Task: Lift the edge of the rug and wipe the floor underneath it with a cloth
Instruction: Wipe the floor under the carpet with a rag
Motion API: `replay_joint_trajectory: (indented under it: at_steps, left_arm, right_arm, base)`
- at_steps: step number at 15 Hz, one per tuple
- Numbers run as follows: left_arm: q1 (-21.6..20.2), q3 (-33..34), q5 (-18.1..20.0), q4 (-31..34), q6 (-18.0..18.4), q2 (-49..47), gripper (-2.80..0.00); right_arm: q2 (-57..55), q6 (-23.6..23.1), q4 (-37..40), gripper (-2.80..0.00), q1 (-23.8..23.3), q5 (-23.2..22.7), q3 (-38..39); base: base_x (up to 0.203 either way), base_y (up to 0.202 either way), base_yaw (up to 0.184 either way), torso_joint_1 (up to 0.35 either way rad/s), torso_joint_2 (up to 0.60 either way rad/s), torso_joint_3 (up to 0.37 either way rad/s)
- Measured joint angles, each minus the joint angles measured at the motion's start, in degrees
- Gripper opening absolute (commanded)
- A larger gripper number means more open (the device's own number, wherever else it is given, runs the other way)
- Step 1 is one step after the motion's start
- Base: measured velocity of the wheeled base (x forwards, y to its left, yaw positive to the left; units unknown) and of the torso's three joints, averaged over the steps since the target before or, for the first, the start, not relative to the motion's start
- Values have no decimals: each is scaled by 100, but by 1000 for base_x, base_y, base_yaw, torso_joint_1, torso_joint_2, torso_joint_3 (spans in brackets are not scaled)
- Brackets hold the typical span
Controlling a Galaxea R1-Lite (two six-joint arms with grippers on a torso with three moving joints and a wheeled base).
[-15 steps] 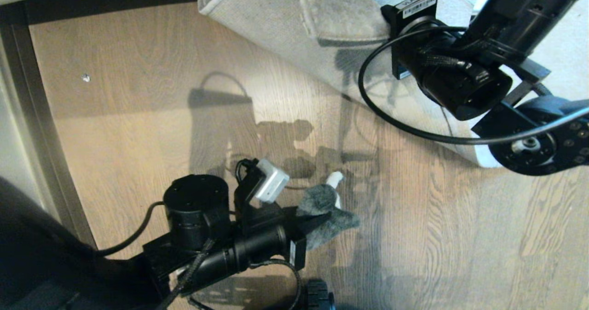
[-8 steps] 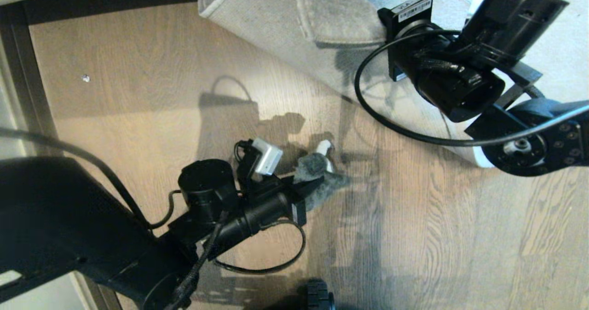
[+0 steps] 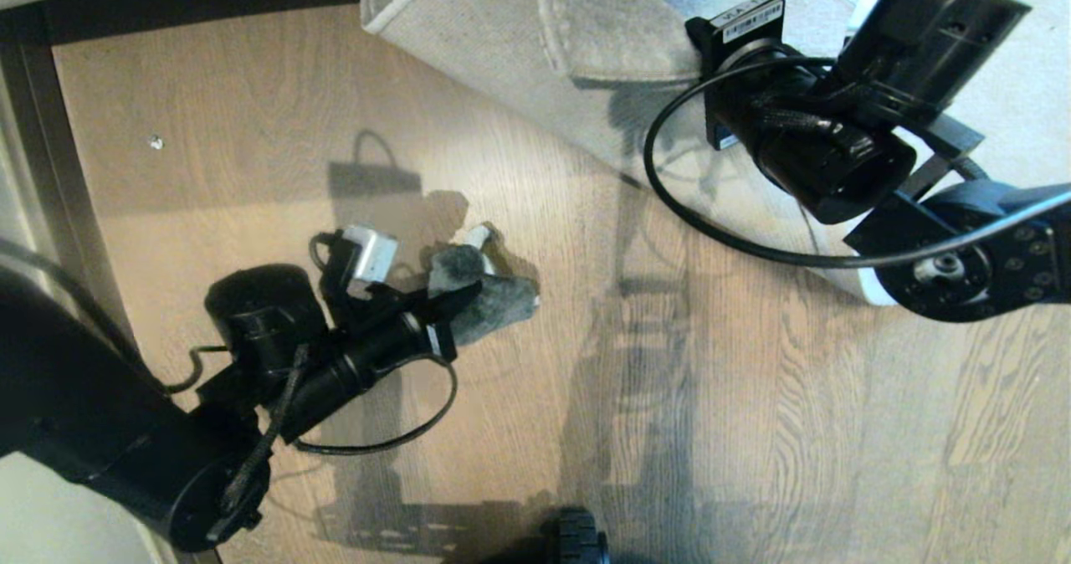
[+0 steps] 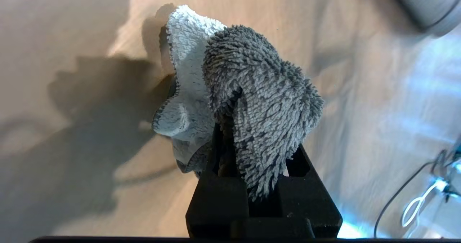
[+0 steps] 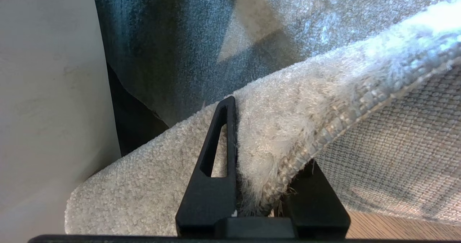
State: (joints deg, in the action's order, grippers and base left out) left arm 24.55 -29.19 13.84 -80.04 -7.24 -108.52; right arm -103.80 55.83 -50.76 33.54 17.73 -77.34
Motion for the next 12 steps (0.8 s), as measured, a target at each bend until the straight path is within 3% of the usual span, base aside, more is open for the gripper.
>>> replay_joint_trajectory:
  at_steps: [3,5,12]
  left_arm:
    - [-144,780,30,-11,19,367,-280]
    - [-9,1294,37,-18,34,639,-280]
    - [1375,2038,-20,-20,39,999,-280]
  right_arm:
    - [0,-2,0,-280,-5,0,0]
    - [0,-5,2,-280,-5,5,0]
    - [22,-9,13,-280,-7,16,9]
  base:
    - [0,0,0,0,0,0]
    - [0,0,0,0,0,0]
    - [0,0,0,0,0,0]
